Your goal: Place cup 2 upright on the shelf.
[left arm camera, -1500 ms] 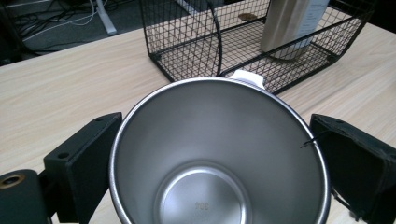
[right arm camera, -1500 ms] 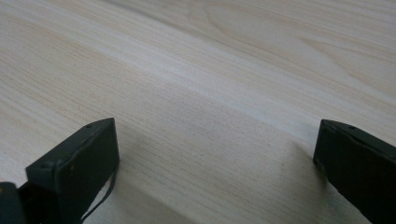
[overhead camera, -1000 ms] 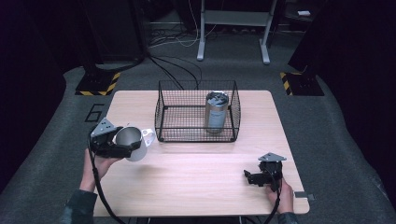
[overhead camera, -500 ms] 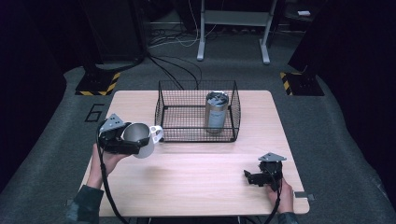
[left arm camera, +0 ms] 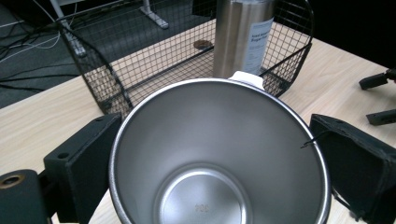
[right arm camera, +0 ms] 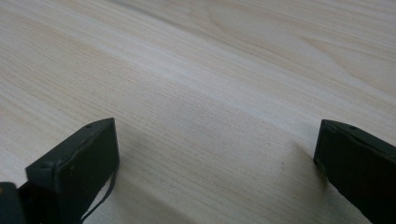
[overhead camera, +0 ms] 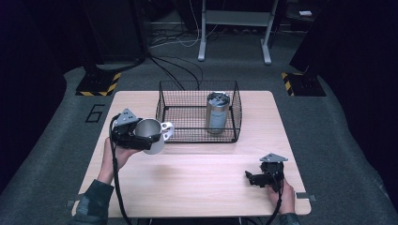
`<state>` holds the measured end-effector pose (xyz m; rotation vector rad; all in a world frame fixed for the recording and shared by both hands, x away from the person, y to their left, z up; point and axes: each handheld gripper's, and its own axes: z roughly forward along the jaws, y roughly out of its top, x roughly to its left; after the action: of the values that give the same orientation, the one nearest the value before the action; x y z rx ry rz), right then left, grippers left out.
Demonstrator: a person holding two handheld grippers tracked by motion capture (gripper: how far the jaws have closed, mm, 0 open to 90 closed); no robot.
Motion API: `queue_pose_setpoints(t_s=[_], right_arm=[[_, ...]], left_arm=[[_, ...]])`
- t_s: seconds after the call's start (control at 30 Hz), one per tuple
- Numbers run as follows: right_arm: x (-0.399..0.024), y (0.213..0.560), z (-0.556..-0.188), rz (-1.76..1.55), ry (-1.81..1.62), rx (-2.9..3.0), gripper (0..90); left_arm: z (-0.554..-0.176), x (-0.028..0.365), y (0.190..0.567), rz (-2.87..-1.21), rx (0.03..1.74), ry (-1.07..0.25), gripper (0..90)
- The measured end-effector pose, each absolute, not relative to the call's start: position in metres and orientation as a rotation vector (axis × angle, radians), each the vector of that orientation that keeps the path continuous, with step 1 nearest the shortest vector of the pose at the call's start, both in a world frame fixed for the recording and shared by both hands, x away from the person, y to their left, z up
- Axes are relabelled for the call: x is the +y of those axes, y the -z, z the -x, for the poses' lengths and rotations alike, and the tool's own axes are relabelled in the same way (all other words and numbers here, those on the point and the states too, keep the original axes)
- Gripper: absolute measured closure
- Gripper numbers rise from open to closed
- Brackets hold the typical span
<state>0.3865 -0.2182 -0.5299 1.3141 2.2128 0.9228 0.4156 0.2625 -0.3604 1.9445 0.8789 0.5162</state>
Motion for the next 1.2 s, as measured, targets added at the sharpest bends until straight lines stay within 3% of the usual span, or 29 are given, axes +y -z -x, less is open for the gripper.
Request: queue_pose_setpoints(t_s=[1.2], right_arm=[[-0.218, 0.53, -0.386, -1.315, -0.923, 2.212, 0.0]], left_arm=[[-0.48, 0.206, 0.336, -1.966, 0.858, -0.535, 6.1]])
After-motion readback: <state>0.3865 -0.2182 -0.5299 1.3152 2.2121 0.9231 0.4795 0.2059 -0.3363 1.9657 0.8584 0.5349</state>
